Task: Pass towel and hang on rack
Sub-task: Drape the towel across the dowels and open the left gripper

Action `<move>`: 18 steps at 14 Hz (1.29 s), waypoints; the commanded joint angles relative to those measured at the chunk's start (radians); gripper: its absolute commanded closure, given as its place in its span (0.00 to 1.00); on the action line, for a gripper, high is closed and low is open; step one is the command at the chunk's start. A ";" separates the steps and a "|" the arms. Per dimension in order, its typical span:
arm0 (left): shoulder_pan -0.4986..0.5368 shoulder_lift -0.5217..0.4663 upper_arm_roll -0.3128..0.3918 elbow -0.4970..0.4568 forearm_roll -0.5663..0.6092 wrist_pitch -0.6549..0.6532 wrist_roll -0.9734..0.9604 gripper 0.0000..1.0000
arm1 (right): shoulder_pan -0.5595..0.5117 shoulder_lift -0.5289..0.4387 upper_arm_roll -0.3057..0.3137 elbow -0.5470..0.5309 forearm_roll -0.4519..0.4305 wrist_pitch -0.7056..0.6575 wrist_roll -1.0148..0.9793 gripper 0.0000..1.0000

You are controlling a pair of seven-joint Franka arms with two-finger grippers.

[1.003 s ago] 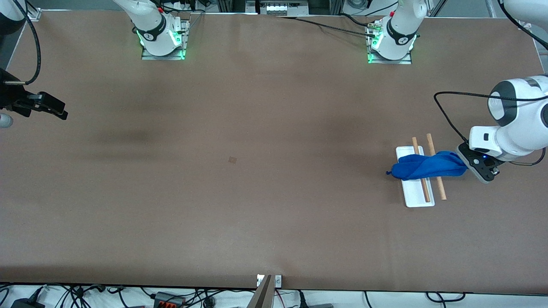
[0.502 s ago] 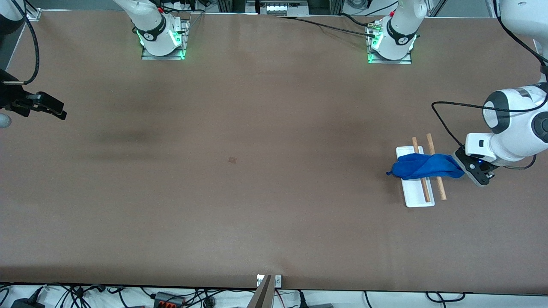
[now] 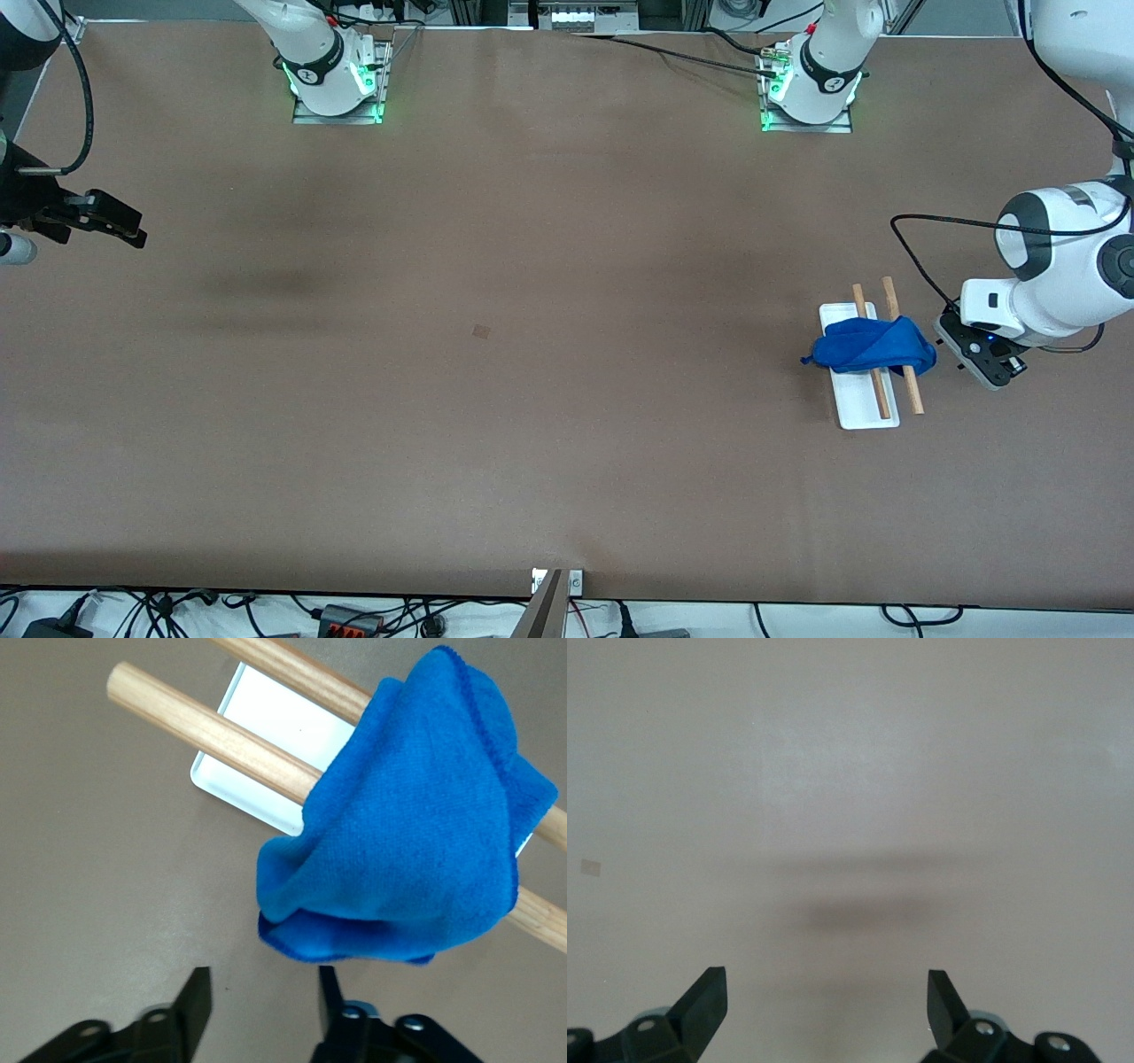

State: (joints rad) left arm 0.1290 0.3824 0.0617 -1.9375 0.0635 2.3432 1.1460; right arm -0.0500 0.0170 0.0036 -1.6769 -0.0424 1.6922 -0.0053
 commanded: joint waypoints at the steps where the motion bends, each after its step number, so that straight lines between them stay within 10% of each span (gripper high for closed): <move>1: 0.006 -0.023 -0.005 0.002 -0.030 -0.010 0.034 0.00 | -0.010 -0.006 0.009 0.009 0.006 -0.014 -0.015 0.00; 13: -0.032 -0.232 -0.002 0.023 -0.054 -0.214 -0.035 0.00 | -0.010 -0.015 0.010 0.003 -0.019 -0.019 -0.022 0.00; 18: -0.054 -0.347 0.007 0.129 -0.096 -0.519 -0.382 0.00 | -0.011 -0.015 0.010 0.005 -0.014 -0.042 -0.019 0.00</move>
State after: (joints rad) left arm 0.0941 0.0729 0.0592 -1.8423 -0.0157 1.9149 0.9180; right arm -0.0502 0.0145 0.0036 -1.6768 -0.0504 1.6718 -0.0125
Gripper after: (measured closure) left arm 0.000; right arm 0.000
